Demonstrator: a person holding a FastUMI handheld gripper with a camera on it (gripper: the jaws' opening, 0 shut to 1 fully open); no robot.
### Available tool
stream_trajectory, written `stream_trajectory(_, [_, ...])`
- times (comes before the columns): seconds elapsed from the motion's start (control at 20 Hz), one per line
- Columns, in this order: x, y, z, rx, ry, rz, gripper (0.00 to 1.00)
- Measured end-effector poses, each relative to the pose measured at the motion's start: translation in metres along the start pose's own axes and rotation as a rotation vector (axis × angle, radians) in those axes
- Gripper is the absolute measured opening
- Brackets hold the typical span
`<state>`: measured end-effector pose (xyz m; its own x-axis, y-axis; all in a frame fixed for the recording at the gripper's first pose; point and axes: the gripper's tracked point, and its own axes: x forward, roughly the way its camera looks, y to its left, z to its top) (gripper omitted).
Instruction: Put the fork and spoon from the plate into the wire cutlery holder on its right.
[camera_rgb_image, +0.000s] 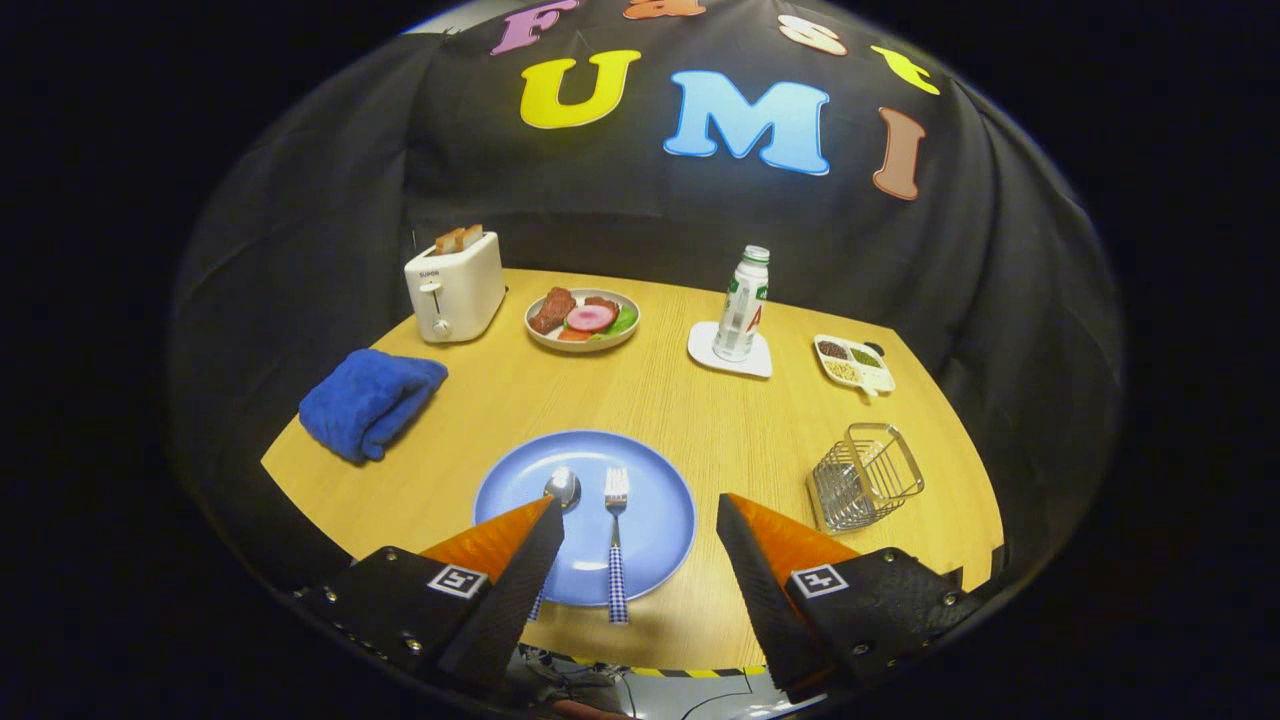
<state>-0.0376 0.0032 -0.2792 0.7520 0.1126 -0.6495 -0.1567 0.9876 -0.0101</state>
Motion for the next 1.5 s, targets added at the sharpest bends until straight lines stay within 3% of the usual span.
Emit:
stream_trajectory(0.35, [0.027,0.006,-0.032,-0.065,0.108,0.021,0.94])
stream_trajectory(0.55, [0.044,0.012,-0.068,-0.121,0.257,0.054,0.86])
stream_trajectory(0.7, [0.053,0.014,-0.082,-0.133,0.316,0.059,0.72])
stream_trajectory(0.8, [0.054,0.019,-0.085,-0.112,0.354,0.066,0.53])
stream_trajectory(0.9, [0.057,0.017,-0.082,-0.113,0.376,0.047,0.53])
stream_trajectory(1.0, [0.061,0.016,-0.091,-0.097,0.416,0.042,0.21])
stream_trajectory(1.25, [0.067,0.009,-0.091,-0.082,0.500,0.012,0.21])
stream_trajectory(1.3, [0.066,0.011,-0.084,-0.078,0.525,0.028,0.01])
stream_trajectory(1.5, [0.067,0.006,-0.083,-0.107,0.555,0.059,0.01])
